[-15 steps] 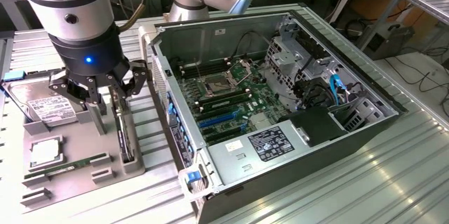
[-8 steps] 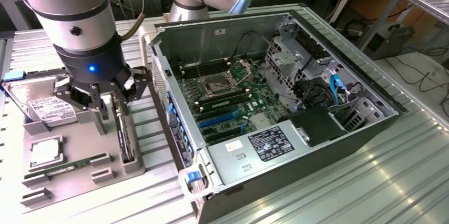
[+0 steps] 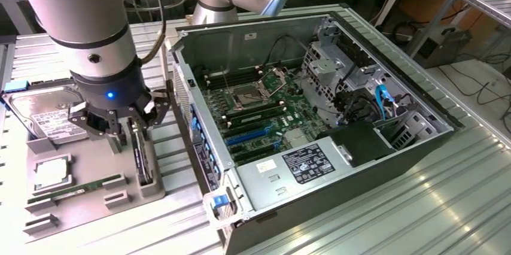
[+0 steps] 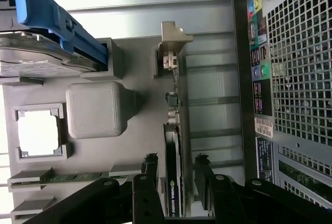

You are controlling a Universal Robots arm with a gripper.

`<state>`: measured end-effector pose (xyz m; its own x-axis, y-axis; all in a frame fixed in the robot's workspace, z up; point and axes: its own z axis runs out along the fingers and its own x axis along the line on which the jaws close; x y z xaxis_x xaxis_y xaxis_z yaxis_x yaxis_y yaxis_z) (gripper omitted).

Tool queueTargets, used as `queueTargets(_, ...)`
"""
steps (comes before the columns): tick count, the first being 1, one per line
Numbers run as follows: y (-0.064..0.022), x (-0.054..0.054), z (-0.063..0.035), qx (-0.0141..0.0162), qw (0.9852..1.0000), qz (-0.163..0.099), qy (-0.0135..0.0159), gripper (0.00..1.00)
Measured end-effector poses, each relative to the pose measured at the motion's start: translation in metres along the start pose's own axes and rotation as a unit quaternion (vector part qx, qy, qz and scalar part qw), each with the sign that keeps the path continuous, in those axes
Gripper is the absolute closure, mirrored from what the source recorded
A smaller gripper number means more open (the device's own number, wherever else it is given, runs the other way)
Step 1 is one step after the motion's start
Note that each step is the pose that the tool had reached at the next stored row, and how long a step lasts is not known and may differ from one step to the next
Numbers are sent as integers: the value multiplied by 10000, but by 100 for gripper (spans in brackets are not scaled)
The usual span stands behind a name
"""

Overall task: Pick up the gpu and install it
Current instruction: 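Pick up the gpu and move the gpu toward the slot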

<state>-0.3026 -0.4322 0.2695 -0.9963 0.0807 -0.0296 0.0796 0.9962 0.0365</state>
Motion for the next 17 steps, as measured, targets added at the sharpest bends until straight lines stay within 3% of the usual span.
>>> queueTargets(9,9,41,203,1,10000,31,-1,58)
queueTargets(17,27,43,233,1,10000,38,-1,58)
